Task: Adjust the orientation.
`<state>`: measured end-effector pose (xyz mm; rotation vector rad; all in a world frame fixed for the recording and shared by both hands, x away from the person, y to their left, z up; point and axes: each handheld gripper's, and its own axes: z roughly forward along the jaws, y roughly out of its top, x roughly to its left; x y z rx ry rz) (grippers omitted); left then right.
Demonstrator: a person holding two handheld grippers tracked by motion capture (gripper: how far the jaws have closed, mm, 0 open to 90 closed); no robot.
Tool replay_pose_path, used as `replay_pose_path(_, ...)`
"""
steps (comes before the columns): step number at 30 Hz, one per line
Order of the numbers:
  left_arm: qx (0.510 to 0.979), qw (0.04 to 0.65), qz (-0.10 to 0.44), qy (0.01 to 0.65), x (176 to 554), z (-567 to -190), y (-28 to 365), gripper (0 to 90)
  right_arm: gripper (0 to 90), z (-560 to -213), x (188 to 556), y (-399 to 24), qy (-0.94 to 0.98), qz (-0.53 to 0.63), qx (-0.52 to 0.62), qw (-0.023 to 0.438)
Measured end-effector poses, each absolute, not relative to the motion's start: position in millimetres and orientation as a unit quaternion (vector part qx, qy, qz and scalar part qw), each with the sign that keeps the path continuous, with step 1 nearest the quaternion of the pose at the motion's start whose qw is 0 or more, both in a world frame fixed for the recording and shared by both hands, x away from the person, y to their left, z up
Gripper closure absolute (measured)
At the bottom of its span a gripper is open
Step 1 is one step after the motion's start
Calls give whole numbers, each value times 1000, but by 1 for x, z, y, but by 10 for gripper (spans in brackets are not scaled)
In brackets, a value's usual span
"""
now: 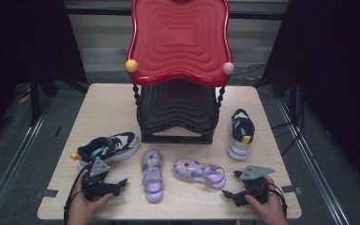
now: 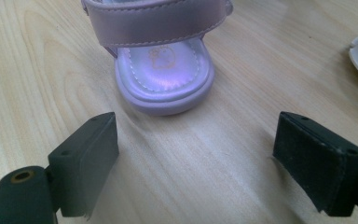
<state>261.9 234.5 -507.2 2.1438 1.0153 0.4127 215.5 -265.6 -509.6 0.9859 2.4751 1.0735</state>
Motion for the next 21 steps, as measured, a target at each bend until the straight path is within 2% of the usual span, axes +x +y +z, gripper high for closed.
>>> replay_pose_path(12,831,359,158,395,262,-507,234,143,132,-510,216,-266,854,371,340,134)
replay_pose_path(17,835,359,134,394,258,-503,226,163,132,-510,216,-266,854,371,339,133)
replay_pose_path(21,845,373,119,363,248,-495,213,167,132,-510,216,-266,854,371,339,133)
